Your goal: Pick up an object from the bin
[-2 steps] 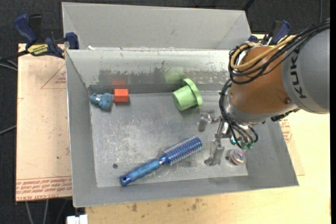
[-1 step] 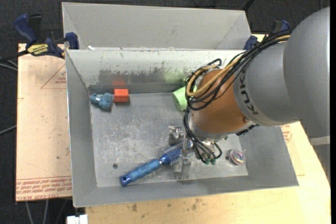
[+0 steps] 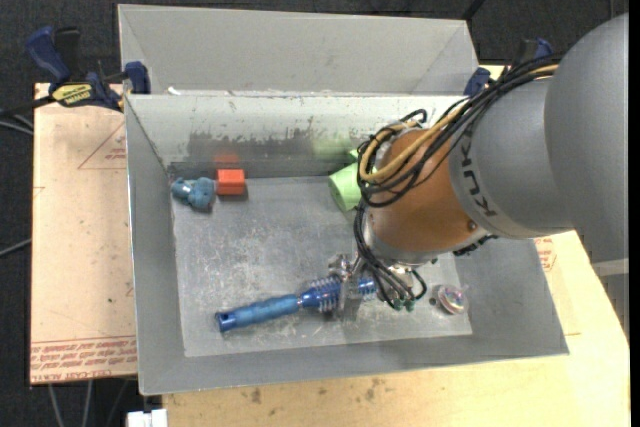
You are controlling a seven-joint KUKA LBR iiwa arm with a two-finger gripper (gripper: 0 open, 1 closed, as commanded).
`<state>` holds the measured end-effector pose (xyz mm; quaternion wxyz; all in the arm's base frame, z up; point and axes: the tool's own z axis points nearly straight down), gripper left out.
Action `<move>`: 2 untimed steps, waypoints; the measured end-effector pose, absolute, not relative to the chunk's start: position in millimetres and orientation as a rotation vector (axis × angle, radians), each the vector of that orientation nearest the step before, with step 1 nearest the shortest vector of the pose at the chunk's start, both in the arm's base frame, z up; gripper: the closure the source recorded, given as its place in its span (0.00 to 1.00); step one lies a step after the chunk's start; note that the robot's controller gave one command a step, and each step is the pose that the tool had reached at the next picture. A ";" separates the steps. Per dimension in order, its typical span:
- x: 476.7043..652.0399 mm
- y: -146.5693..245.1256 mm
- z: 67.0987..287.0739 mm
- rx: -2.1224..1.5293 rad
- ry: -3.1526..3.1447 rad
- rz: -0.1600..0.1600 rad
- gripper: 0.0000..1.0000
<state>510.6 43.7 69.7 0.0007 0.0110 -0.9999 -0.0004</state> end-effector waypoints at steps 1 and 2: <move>516.1 34.9 70.4 1.131 -2.940 0.000 1.00; 540.5 7.8 227.0 1.205 -2.912 0.005 1.00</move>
Offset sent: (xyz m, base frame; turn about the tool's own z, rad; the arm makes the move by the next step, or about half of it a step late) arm 0.0034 -0.0092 0.0003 -0.7187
